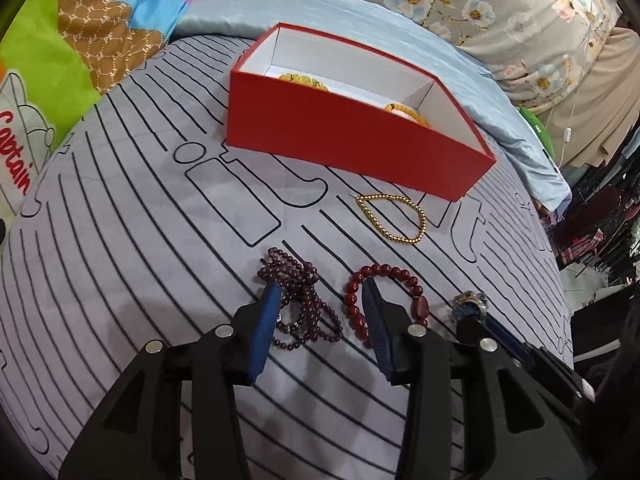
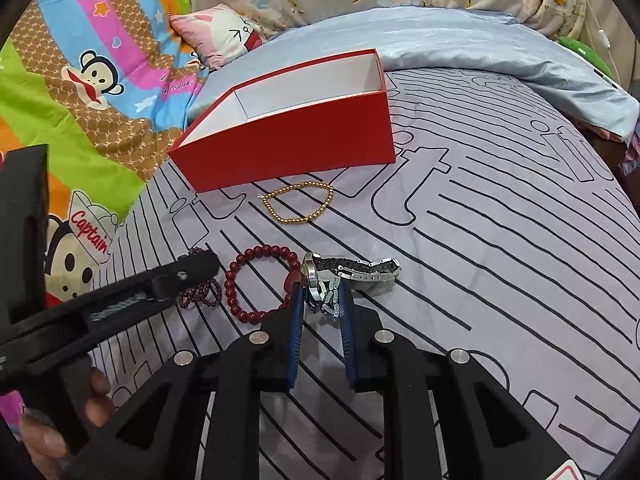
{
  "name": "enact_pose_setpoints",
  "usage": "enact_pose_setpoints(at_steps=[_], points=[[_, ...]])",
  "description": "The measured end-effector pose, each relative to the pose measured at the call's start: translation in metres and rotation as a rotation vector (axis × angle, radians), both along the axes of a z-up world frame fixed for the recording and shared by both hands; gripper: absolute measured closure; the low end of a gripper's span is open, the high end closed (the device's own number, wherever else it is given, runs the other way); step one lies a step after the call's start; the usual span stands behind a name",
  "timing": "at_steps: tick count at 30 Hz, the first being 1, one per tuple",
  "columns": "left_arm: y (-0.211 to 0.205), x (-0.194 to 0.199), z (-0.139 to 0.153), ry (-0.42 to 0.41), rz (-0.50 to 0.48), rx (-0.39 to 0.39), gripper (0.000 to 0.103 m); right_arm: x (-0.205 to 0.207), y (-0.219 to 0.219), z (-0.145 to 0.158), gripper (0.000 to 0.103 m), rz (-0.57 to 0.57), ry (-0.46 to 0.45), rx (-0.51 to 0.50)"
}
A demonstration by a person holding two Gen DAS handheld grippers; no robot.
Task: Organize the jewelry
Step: 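Lift the bead strand with the left tool while the right lifts the watch, then lower the bead strand and watch into the red box and open both tools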
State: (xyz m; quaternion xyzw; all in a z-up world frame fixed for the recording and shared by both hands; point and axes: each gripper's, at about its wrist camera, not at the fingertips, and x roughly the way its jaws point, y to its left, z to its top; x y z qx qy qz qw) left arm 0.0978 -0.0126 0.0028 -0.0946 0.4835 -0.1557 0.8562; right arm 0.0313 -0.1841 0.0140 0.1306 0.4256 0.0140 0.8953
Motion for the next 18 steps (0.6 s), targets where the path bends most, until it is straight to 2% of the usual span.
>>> enact_pose_setpoints(at_steps=[3,9,14,18], points=[[-0.002,0.006,-0.007,0.009,0.003,0.005,0.085,0.0,-0.001,0.003,0.087,0.003,-0.008,0.001],[0.001,0.008,-0.003,-0.007,0.003,0.003,0.098,-0.002,-0.002,0.014,0.087,0.012,-0.032,-0.003],[0.005,0.006,0.019,-0.052,-0.009,-0.009,0.098,0.0,-0.002,0.036,0.087,0.027,-0.081,-0.01],[0.008,0.005,0.048,-0.111,-0.027,-0.014,0.098,0.007,-0.004,0.064,0.087,0.047,-0.141,-0.018]])
